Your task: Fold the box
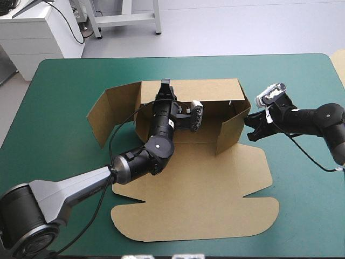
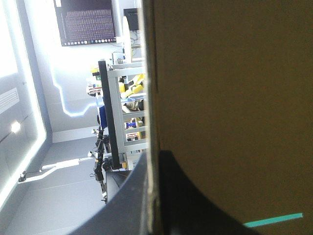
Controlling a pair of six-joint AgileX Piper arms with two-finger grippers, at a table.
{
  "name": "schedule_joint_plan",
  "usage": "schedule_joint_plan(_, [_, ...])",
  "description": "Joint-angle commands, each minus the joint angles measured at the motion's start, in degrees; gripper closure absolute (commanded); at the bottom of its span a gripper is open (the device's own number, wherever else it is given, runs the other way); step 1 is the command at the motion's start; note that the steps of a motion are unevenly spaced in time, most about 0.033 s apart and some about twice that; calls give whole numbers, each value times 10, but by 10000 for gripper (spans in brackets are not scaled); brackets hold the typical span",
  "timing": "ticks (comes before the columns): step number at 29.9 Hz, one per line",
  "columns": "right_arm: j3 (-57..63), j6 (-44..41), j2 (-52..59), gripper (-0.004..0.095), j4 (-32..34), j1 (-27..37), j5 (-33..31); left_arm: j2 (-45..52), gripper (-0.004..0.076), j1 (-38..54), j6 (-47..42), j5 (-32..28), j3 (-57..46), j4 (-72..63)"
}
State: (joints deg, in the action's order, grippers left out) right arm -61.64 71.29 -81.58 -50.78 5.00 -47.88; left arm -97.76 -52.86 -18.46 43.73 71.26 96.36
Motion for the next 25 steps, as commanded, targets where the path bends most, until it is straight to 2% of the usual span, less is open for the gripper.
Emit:
schedule_joint_plan(1, [-15,31,19,510,-29,2,-13,28,731,-2,-13,27,21,61])
schedule_joint_plan(4, [-15,48,17,354,-29,2,-10,28,731,-2,-13,27,21,61])
schedule_joint_plan(6, [-15,59,12,304,-37,1,-6,28,731,-2,-13,27,21,61])
schedule_joint_plan(16, [-15,24,-29,299,-48,-57,17,28,731,-2,-13,32,21,61])
schedule_joint_plan(21, [-12,-18,-23,305,-55,-82,72,28,731,-2,-13,32,21,61])
schedule_joint_plan(25, [29,-48,-3,305,-56,-116,174,28,731,-2,-13,38,21,59])
